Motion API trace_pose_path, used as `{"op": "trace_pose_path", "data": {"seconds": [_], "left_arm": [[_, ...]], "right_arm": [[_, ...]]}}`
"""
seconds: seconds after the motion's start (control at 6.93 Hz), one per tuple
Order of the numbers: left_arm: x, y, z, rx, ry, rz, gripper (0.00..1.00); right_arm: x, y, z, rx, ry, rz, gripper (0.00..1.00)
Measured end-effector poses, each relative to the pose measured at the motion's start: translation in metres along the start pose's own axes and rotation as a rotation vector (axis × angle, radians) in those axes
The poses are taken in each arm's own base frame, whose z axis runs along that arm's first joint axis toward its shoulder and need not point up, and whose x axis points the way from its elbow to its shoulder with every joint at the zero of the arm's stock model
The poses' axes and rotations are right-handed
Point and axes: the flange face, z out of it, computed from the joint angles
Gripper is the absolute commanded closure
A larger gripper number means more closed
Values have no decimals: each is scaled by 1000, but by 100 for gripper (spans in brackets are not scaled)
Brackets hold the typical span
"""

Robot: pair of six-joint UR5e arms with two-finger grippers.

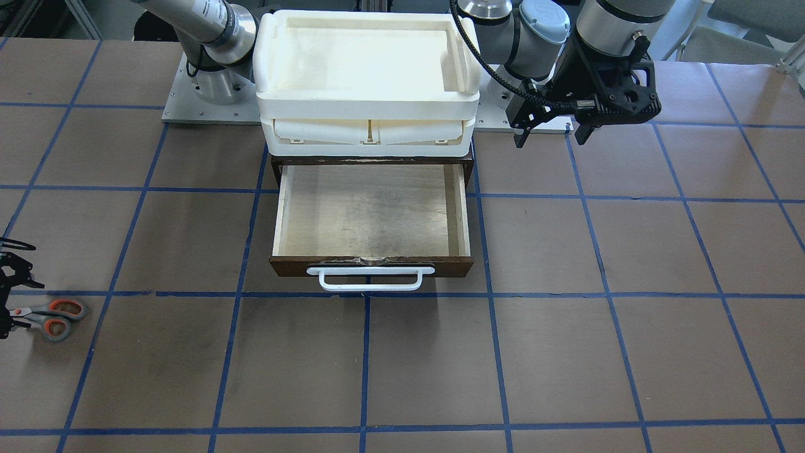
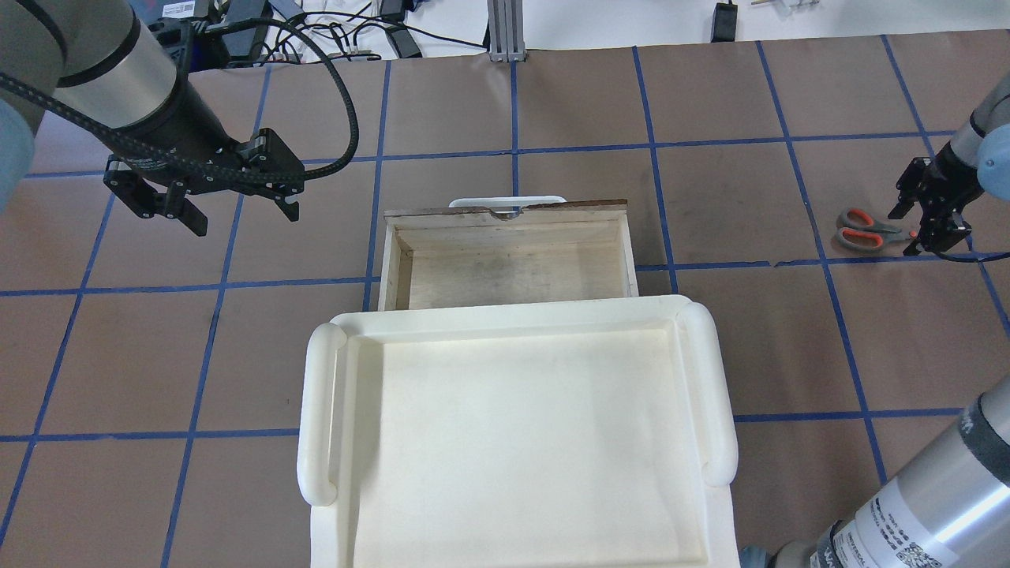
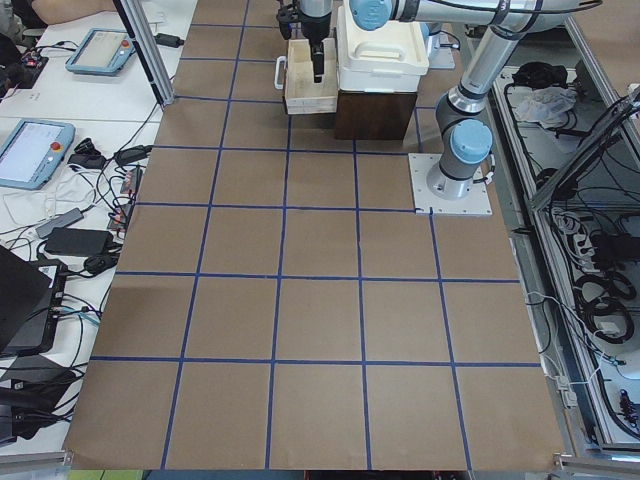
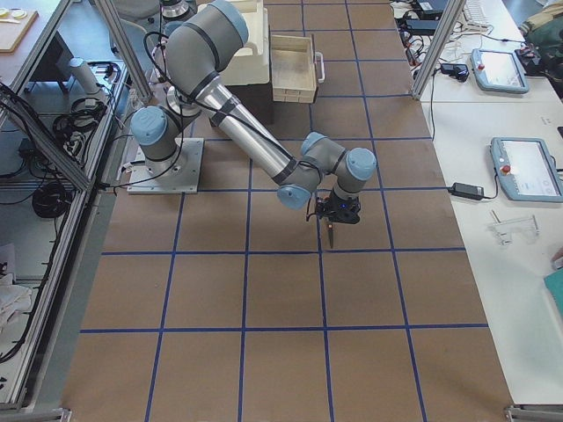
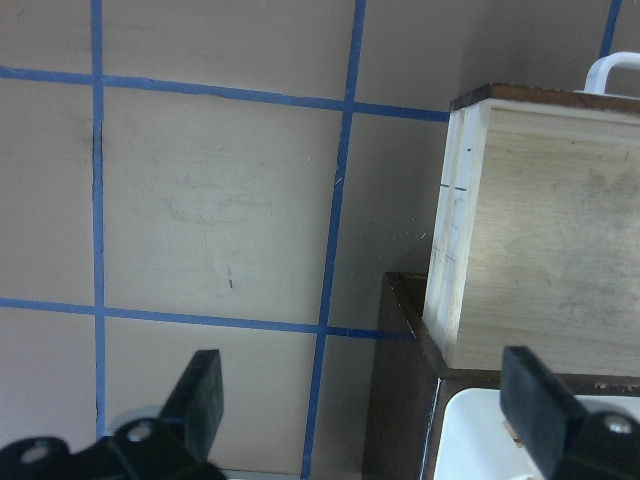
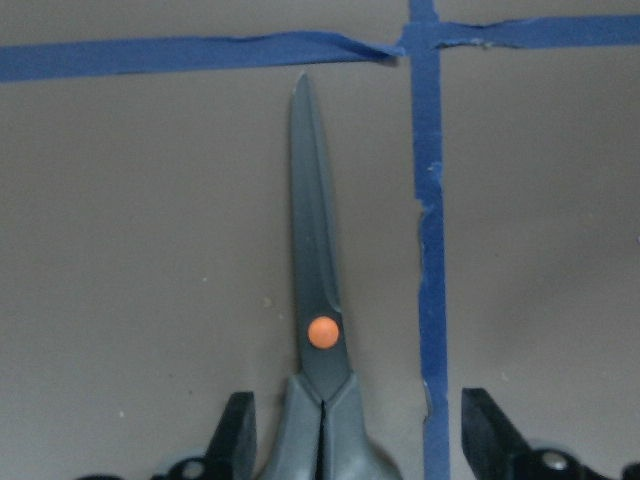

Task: Put scissors in drawer and close it
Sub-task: 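Lower the right gripper over the scissors and close on the handles, then lift the scissors with the right gripper and carry them toward the drawer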

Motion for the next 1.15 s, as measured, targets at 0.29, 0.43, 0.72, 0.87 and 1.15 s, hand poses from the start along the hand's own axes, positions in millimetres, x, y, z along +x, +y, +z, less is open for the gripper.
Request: {"op": "trace_pose_path", "data": {"seconds": [0.29, 0.43, 0.72, 0.87, 1.15], "left_arm": [[0, 1, 2, -4, -1, 0, 0], [0, 1, 3, -5, -2, 0, 0], [0, 1, 3, -6, -3, -1, 0], [0, 1, 3, -7, -3, -3, 0], [-1, 1, 3, -7, -4, -3, 0]], "right_arm": [[0, 0, 5, 34, -49, -4, 22], [0, 0, 5, 39, -60, -7, 27], [-1, 1, 6, 36, -68, -18, 48], [-1, 2, 6, 36, -69, -28, 66], [-3, 6, 2, 28, -82, -39, 79]]}}
